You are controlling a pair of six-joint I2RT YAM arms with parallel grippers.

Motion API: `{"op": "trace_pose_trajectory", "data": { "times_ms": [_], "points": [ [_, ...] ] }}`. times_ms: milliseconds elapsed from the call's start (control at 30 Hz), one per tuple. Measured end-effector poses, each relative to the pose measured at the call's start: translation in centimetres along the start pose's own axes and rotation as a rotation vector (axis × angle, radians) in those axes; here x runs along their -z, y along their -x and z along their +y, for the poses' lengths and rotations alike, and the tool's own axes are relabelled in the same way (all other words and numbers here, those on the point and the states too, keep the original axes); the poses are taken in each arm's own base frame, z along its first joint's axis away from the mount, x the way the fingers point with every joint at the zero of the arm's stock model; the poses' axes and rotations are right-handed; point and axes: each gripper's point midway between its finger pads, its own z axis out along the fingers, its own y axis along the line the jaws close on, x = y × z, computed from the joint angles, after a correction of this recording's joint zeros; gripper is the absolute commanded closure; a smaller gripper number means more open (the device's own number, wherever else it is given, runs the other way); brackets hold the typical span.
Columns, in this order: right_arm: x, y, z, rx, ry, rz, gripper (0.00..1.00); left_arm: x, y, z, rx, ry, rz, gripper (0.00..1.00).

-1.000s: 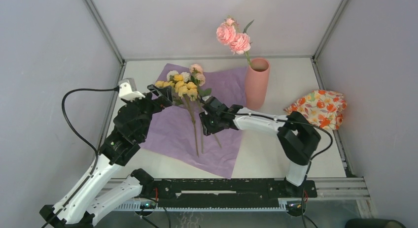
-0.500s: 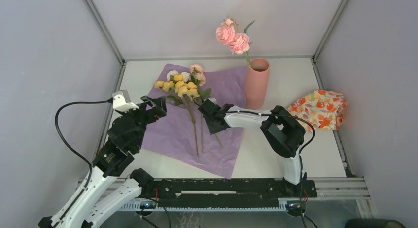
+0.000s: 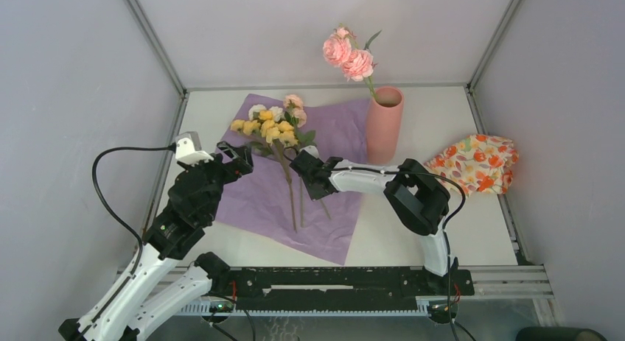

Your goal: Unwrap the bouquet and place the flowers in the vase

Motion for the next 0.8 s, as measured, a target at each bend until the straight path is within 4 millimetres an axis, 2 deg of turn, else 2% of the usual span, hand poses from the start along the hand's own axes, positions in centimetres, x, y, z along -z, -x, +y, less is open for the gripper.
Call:
{"op": "trace_pose_trajectory", "data": {
  "times_ms": [33, 500, 633, 800],
  "points": [
    [0.0, 0.0, 0.0, 0.002, -0.003, -0.002, 1.0, 0.0, 0.0, 0.0, 0.0, 0.0, 0.001, 0.03],
    [0.6, -0.1, -0.1, 0.009, -0.013, -0.008, 1.0, -0.1, -0.7, -0.7, 0.016, -0.029, 0.031, 0.02],
    [2.5, 0.3, -0.3, 0.004, 0.005, -0.023, 1.0, -0.5, -1.5, -1.1, 0.016, -0.043, 0.062, 0.02],
    [6.6, 2.6, 0.2, -0.022, 0.077, -0.11, 1.0, -0.8, -2.6, -1.8, 0.023, -0.066, 0.106, 0.02]
  ]
}}
